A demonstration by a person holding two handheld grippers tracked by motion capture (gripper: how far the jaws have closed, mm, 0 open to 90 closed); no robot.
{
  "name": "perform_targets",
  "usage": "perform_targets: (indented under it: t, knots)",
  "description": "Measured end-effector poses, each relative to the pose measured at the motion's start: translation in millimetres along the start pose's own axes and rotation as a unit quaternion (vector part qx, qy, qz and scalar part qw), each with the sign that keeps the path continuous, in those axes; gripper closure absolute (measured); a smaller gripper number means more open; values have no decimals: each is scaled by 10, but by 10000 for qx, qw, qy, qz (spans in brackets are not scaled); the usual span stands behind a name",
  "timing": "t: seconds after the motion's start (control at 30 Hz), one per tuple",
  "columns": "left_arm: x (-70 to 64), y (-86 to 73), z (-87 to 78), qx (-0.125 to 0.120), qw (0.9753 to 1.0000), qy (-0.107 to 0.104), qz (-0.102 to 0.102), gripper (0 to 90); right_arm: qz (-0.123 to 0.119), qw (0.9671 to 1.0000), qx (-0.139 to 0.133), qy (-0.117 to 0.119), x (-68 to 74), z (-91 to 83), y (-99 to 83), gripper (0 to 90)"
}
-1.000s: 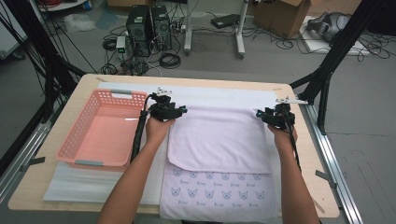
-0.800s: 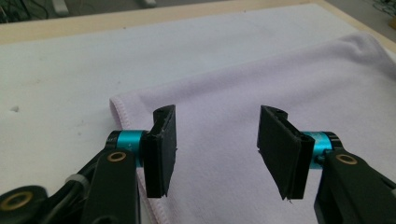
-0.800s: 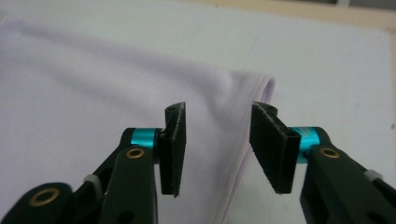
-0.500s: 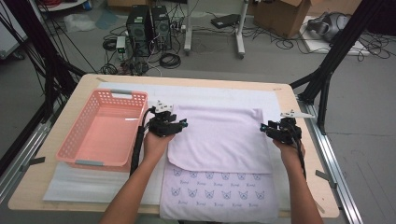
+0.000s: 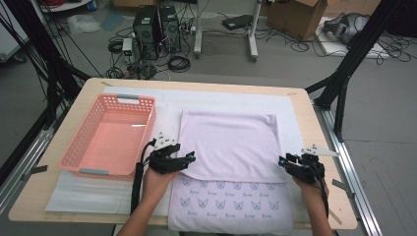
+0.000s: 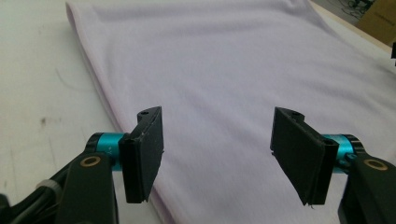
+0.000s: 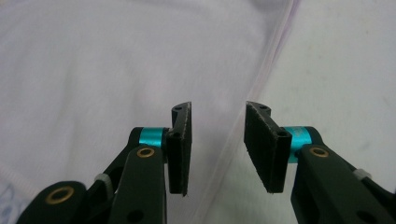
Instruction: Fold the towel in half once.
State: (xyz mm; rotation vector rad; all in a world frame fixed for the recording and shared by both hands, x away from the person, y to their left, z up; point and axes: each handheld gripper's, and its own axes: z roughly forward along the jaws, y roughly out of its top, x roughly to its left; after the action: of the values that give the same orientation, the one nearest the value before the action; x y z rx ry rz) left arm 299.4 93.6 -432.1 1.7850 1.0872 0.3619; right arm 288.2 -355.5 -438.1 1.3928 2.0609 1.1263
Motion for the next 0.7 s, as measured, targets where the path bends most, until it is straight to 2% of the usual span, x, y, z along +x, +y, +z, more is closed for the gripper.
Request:
perform_targets:
  t: [0.13, 0.23, 0.33, 0.53, 0.63, 0.7]
  knots:
    - [-29, -132, -138, 47, 9999, 72, -71, 362, -22, 10000, 11, 0, 94, -153, -122, 622]
    - [-38, -204, -225, 142, 9996, 171, -174, 421, -112, 9999, -4, -34, 174, -242, -192, 624]
    - [-53, -263, -288, 202, 9995, 112, -226, 462, -215, 9997, 17, -85, 266, -304, -263, 625]
    - [-84, -331, -302, 560, 9983, 98, -114, 573, -325, 9989, 150, -304, 385, -365, -388, 632]
    - [-113, -365, -306, 576, 9982, 163, 56, 675, -314, 9986, 167, -392, 395, -380, -450, 658]
    - [-136, -381, -314, 551, 9980, 229, 226, 748, -200, 9989, 143, -388, 379, -387, -487, 692]
